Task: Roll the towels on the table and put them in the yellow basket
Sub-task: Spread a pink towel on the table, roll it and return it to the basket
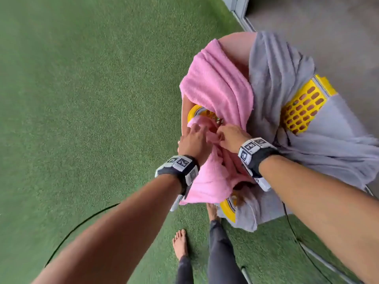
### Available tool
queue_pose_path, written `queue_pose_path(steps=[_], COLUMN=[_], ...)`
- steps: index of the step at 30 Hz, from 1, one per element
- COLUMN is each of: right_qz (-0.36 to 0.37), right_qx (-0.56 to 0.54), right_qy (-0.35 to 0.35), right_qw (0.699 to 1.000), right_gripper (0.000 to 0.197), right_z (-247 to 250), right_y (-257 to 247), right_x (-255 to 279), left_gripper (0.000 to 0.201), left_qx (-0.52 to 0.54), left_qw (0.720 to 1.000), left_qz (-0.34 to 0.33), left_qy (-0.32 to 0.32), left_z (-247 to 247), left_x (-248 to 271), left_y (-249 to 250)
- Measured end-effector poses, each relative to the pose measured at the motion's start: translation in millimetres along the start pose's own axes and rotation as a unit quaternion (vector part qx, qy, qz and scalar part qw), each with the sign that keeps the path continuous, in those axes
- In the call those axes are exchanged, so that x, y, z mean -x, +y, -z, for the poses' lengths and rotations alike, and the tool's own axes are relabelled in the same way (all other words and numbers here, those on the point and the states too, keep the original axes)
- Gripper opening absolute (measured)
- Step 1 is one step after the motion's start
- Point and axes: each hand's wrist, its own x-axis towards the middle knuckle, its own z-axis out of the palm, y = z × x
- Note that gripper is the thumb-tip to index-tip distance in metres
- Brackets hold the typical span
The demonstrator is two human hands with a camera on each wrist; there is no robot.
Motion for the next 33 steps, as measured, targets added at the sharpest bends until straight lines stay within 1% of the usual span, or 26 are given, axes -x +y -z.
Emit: queue_pose_path(steps=[3, 5, 6, 7, 8, 9, 12, 14, 15, 17, 19, 20, 22, 23, 24, 26, 29, 31, 33], right_qz=[0.029, 0.032, 0.036, 0.038, 0.034, 0.028, 0.016, 0.002, 0.002, 0.013, 0.021, 0.025, 0.034, 0.038, 0.043, 0.060, 0.115, 0.134, 0.167], right_qx=[0.067, 0.097, 0.099, 0.094, 0.075, 0.047, -0.038, -0.060, -0.074, -0.112, -0.144, -0.163, -0.200, -0.211, -0.215, -0.223, -0.241, -0.236, -0.227], right_qy=[-0.004, -0.026, -0.033, -0.039, -0.041, -0.039, -0.010, 0.007, 0.013, 0.036, 0.063, 0.077, 0.098, 0.102, 0.100, 0.106, 0.170, 0.202, 0.234], right_qw=[0.997, 0.994, 0.994, 0.994, 0.996, 0.998, 0.999, 0.998, 0.997, 0.993, 0.987, 0.983, 0.974, 0.971, 0.970, 0.967, 0.948, 0.941, 0.930], right_gripper=[0.023, 0.024, 0.026, 0.028, 0.027, 0.026, 0.024, 0.026, 0.027, 0.029, 0.027, 0.026, 0.020, 0.018, 0.016, 0.015, 0.020, 0.029, 0.044], right_z=[-10.2, -19.7, -25.0, -29.1, -29.4, -25.6, -9.8, -1.4, 2.0, 10.9, 23.5, 29.7, 42.2, 49.3, 57.3, 77.1, 112.8, 134.9, 156.8], right_y=[4.5, 10.7, 15.7, 21.2, 24.6, 24.2, 24.6, 27.2, 28.4, 26.3, 19.3, 13.8, 0.5, -8.4, -18.5, -41.1, -86.4, -124.1, -167.3], right_x=[-23.9, -36.4, -41.6, -45.8, -45.2, -41.9, -25.8, -16.4, -12.4, -0.6, 14.2, 20.7, 32.1, 36.9, 42.1, 53.0, 74.0, 91.2, 111.1], left_gripper=[0.040, 0.036, 0.033, 0.030, 0.028, 0.028, 0.040, 0.040, 0.036, 0.032, 0.028, 0.025, 0.022, 0.021, 0.021, 0.019, 0.020, 0.022, 0.025], left_qx=[-0.063, -0.100, -0.114, -0.132, -0.150, -0.166, -0.179, -0.190, -0.185, -0.138, -0.047, 0.022, 0.144, 0.180, 0.196, 0.190, 0.186, 0.185, 0.194], left_qw=[0.998, 0.995, 0.993, 0.991, 0.988, 0.985, 0.983, 0.981, 0.982, 0.990, 0.998, 0.998, 0.983, 0.976, 0.973, 0.977, 0.981, 0.978, 0.970], left_qz=[0.001, -0.011, -0.017, -0.020, -0.027, -0.035, -0.047, -0.036, -0.028, -0.005, 0.033, 0.059, 0.110, 0.120, 0.117, 0.083, 0.004, -0.035, -0.059], left_qy=[-0.008, -0.013, -0.005, 0.005, 0.022, 0.027, 0.017, 0.014, 0.005, -0.008, 0.004, 0.017, 0.036, 0.040, 0.041, 0.041, 0.058, 0.093, 0.132], left_z=[-14.7, -22.1, -25.1, -27.0, -28.6, -29.5, -28.9, -25.0, -23.3, -19.1, -6.9, 0.8, 21.3, 34.1, 47.7, 79.2, 139.3, 185.2, 229.7], left_x=[-17.4, -23.1, -24.9, -26.6, -28.3, -29.8, -28.7, -28.3, -28.2, -25.9, -20.9, -18.9, -14.5, -10.7, -5.7, 5.5, 27.1, 46.9, 70.2], left_y=[-2.7, -4.8, -5.8, -6.3, -6.2, -5.2, 1.7, 5.2, 6.9, 9.5, 9.1, 6.8, 0.0, -4.2, -7.5, -14.0, -26.7, -36.7, -49.7])
